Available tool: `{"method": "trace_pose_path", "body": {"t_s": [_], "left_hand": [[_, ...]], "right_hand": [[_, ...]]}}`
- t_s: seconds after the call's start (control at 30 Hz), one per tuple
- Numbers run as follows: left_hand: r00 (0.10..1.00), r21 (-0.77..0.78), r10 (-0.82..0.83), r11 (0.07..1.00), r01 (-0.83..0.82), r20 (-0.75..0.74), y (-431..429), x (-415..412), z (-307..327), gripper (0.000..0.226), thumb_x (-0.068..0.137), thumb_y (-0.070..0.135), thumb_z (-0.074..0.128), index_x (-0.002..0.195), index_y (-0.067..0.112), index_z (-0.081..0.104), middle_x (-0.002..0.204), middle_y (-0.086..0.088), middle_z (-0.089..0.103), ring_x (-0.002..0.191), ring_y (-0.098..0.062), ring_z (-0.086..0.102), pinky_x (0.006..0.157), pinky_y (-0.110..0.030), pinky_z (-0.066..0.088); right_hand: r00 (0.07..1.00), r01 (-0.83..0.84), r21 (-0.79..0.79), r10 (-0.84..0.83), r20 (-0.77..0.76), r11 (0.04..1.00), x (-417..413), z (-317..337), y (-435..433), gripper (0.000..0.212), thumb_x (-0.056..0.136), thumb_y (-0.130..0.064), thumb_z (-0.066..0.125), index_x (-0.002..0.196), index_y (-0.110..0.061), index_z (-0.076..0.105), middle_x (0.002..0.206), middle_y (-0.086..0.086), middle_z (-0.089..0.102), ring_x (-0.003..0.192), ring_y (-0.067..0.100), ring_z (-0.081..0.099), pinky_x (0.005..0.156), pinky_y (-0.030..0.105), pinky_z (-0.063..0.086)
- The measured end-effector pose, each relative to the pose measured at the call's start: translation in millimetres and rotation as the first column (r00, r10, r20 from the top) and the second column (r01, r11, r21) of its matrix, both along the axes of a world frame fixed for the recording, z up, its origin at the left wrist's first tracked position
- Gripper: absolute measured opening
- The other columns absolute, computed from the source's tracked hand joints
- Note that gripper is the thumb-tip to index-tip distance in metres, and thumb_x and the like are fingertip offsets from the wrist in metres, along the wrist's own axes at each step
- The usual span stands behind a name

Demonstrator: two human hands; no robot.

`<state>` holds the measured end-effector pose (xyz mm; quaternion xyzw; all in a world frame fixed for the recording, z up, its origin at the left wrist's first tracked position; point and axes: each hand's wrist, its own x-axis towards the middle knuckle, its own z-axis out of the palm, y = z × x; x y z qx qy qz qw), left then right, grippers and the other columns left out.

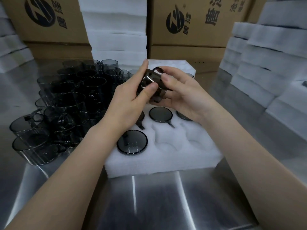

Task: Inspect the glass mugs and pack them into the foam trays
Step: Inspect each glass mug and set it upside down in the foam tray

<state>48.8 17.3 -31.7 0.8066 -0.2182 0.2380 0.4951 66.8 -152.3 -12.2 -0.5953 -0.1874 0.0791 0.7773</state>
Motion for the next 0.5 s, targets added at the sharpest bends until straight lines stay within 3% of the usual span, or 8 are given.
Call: {"method": "trace_pose_path", "body": {"t_s": [0.03, 0.13, 0.2, 0.3, 0.4, 0.5], "left_hand": [[1.0, -0.027, 0.015, 1.0, -0.015, 0.012, 1, 1, 0, 0.05, 0.098, 0.037, 0.043, 0.144, 0.019, 0.043, 0.109, 0.031, 0.053, 0.099, 0.026, 0.05, 0.091, -0.002, 0.038], [0.998, -0.134, 0.046, 0.99, -0.05, -0.032, 2, 3, 0, 0.045, 0.102, 0.035, 0.035, 0.127, 0.01, 0.062, 0.113, 0.006, 0.067, 0.11, -0.001, 0.062, 0.102, -0.03, 0.047], [0.995, -0.072, 0.085, 0.993, -0.089, -0.055, 1, 3, 0, 0.037, 0.103, 0.031, 0.04, 0.11, 0.013, 0.072, 0.096, 0.009, 0.072, 0.095, -0.001, 0.067, 0.093, -0.025, 0.051], [0.984, 0.065, 0.158, 0.986, -0.154, -0.076, 1, 7, 0, 0.032, 0.1, 0.027, 0.049, 0.074, 0.029, 0.067, 0.066, 0.021, 0.067, 0.074, 0.002, 0.065, 0.07, -0.015, 0.047], [0.976, 0.008, 0.159, 0.987, -0.159, -0.147, 3, 11, -1, 0.024, 0.095, 0.018, 0.053, 0.08, 0.025, 0.07, 0.071, 0.014, 0.069, 0.079, -0.012, 0.069, 0.081, -0.03, 0.054], [0.969, -0.054, 0.154, 0.985, -0.167, -0.195, 3, 10, 1, 0.021, 0.093, 0.013, 0.052, 0.086, 0.019, 0.071, 0.079, 0.001, 0.073, 0.08, -0.018, 0.07, 0.085, -0.038, 0.055]], "right_hand": [[1.0, 0.025, -0.049, -0.024, 0.016, 0.998, 0, 1, -1, 0.039, 0.089, -0.02, 0.064, 0.125, -0.01, 0.056, 0.106, 0.011, 0.07, 0.093, 0.031, 0.069, 0.075, 0.041, 0.057], [0.982, 0.172, -0.262, -0.143, 0.126, 0.95, -3, 5, -4, 0.024, 0.088, -0.02, 0.069, 0.112, -0.021, 0.066, 0.099, 0.003, 0.075, 0.09, 0.028, 0.071, 0.072, 0.038, 0.059], [0.971, 0.218, -0.315, -0.174, 0.163, 0.924, -6, 10, -6, 0.016, 0.09, -0.018, 0.066, 0.103, -0.026, 0.071, 0.095, 0.0, 0.076, 0.085, 0.022, 0.072, 0.072, 0.039, 0.06], [0.981, 0.171, -0.444, -0.109, 0.162, 0.88, -16, 22, -11, 0.029, 0.08, -0.028, 0.065, 0.108, -0.026, 0.073, 0.096, 0.0, 0.076, 0.085, 0.018, 0.072, 0.066, 0.034, 0.058], [0.974, 0.132, -0.699, 0.039, 0.222, 0.703, -32, 28, -9, 0.03, 0.073, -0.038, 0.062, 0.1, -0.041, 0.074, 0.096, -0.009, 0.075, 0.089, 0.009, 0.07, 0.072, 0.028, 0.057], [0.96, 0.149, -0.768, 0.093, 0.262, 0.623, -47, 24, 1, 0.017, 0.078, -0.036, 0.063, 0.086, -0.047, 0.073, 0.094, -0.005, 0.073, 0.079, 0.007, 0.066, 0.068, 0.024, 0.053]]}}
